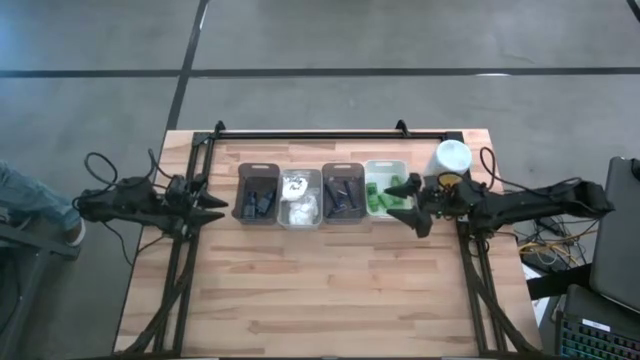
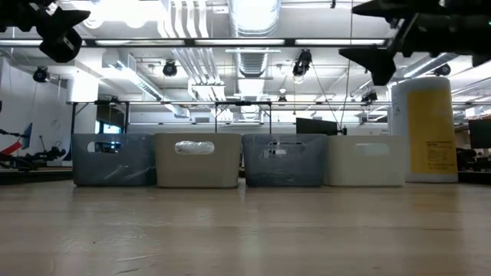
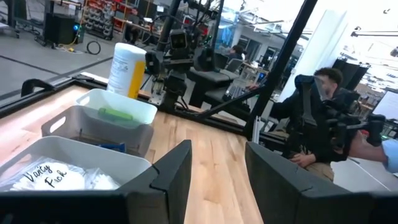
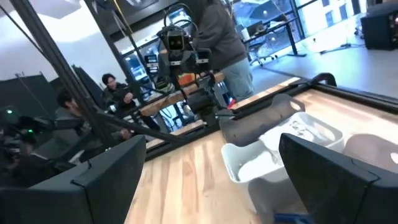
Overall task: Pick & Place Travel size toiletries
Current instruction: Return to Home Position
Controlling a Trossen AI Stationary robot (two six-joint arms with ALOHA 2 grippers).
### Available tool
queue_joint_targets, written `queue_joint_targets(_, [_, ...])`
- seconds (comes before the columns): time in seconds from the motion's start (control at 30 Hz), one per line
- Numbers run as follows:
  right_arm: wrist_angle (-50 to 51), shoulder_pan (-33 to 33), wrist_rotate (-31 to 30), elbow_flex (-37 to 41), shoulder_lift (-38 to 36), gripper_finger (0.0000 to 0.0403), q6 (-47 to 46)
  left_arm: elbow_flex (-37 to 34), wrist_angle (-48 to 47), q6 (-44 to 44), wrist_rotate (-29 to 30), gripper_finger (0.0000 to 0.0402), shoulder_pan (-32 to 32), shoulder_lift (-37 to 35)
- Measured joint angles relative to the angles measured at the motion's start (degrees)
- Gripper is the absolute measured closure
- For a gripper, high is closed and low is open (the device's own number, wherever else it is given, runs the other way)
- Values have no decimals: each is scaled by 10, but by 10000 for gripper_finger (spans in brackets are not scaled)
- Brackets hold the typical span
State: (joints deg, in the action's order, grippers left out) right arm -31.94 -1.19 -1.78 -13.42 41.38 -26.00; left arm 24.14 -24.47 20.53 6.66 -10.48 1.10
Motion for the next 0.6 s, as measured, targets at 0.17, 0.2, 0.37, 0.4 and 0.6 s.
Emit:
queue_joint_targets(0.17, [-2,0,0,49,-66,39,-13,0,0,0,0,246,0,0])
queue_joint_targets(0.2, [-1,0,0,57,-77,39,-12,0,0,0,0,246,0,0])
queue_joint_targets(0.37, [-2,0,0,95,-124,39,-11,0,0,0,0,246,0,0])
queue_joint_targets(0.4, [-2,0,0,102,-132,39,-11,-1,0,0,0,246,0,0])
queue_joint_targets(0.6, [11,0,1,129,-167,39,-9,-35,22,0,1,246,0,-2])
